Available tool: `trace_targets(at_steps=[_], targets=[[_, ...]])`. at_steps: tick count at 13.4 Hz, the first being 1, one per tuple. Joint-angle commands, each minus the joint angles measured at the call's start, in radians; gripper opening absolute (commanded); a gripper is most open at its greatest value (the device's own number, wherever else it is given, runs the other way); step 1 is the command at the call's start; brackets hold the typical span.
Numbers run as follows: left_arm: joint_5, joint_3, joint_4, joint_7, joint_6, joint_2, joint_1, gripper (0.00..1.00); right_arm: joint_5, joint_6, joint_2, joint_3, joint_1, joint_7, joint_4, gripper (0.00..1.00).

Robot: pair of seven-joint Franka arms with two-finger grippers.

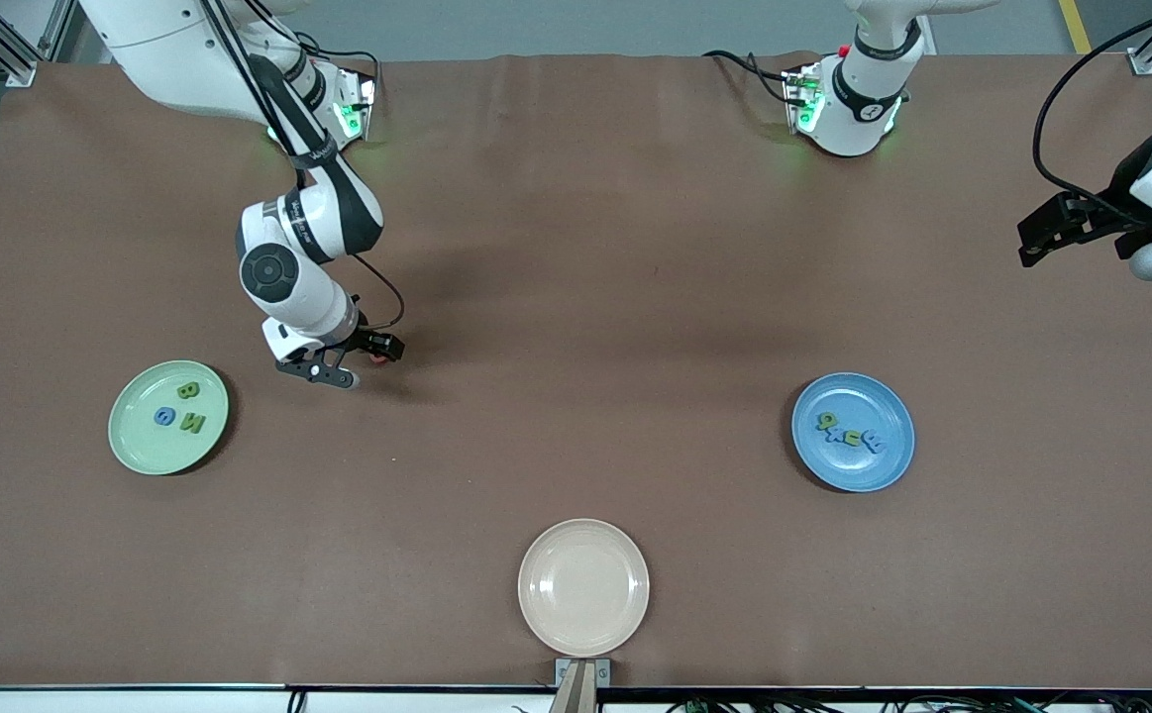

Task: Sort upper and lower case letters into plates
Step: 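Grasp the pink Q with the right gripper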

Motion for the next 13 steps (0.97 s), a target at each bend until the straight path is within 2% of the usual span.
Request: trace_targets(at_steps=[1, 3, 5, 9, 13], targets=[[-0.017, 0.003, -0.031, 0.017, 0.027, -0.028, 0.000, 1.00, 0.011, 0.055, 0.037, -0.008, 0.012, 0.010, -0.013, 0.90], [-0.017, 0.003, -0.031, 0.017, 0.027, -0.028, 0.000, 1.00, 0.011, 0.049, 0.037, -0.008, 0.006, 0.012, -0.013, 0.89], [-0.017, 0.003, -0.031, 0.017, 0.027, -0.028, 0.000, 1.00, 0.011, 0.048, 0.037, -0.007, 0.008, 0.012, -0.013, 0.81], [-0.017, 0.003, -0.037, 0.017, 0.058, -0.014, -0.001, 1.00, 0.011, 0.043, 0.037, -0.008, 0.025, 0.050, -0.012, 0.73], [-0.017, 0.003, -0.038, 0.017, 0.059, -0.007, -0.001, 1.00, 0.011, 0.043, 0.037, -0.008, 0.019, 0.050, -0.010, 0.60]])
